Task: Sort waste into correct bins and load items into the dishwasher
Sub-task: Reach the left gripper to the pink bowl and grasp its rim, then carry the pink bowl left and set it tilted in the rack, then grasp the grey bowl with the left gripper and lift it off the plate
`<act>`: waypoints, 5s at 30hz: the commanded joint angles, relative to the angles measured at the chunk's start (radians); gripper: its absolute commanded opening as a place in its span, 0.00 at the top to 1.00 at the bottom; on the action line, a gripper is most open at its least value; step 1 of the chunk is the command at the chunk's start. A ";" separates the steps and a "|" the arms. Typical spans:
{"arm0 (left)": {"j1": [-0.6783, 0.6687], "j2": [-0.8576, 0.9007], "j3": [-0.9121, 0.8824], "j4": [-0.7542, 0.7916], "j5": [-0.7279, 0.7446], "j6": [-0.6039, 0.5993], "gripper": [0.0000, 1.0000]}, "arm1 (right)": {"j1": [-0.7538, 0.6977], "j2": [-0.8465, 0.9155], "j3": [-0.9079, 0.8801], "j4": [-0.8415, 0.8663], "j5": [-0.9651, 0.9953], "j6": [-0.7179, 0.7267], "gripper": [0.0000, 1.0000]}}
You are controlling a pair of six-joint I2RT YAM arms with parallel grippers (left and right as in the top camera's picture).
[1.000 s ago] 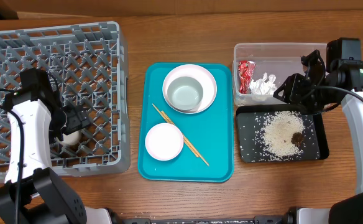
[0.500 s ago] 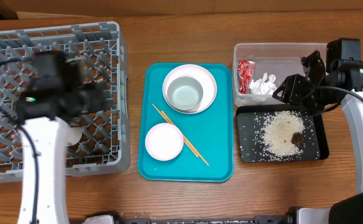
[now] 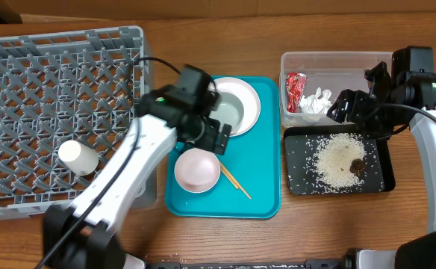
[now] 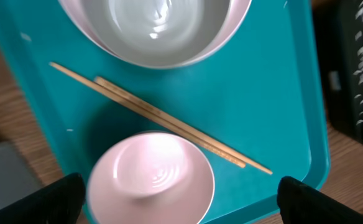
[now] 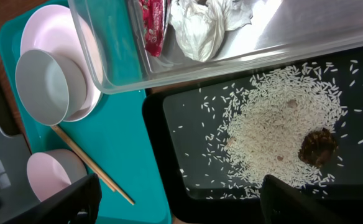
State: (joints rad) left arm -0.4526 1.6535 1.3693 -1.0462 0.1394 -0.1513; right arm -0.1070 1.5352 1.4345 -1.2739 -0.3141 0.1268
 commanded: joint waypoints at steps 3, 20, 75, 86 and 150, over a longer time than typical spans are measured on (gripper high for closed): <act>-0.053 0.137 -0.009 -0.031 0.011 -0.039 0.14 | -0.001 -0.029 0.027 0.004 0.007 -0.003 0.16; -0.085 0.284 -0.009 -0.080 0.042 -0.059 0.87 | -0.001 -0.029 0.027 -0.002 0.007 -0.003 0.17; 1.050 0.304 0.237 0.005 0.947 0.714 0.96 | -0.001 -0.029 0.027 -0.018 0.007 -0.003 0.15; 1.197 0.373 0.237 -0.075 0.977 0.713 0.72 | -0.001 -0.029 0.027 -0.021 0.007 -0.003 0.15; -0.013 0.418 0.275 0.132 0.018 0.245 0.96 | -0.001 -0.029 0.027 -0.039 0.007 0.000 0.12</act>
State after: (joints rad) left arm -0.4717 2.0853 1.5990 -0.8921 0.1596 0.1444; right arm -0.1070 1.5345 1.4349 -1.3144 -0.3096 0.1272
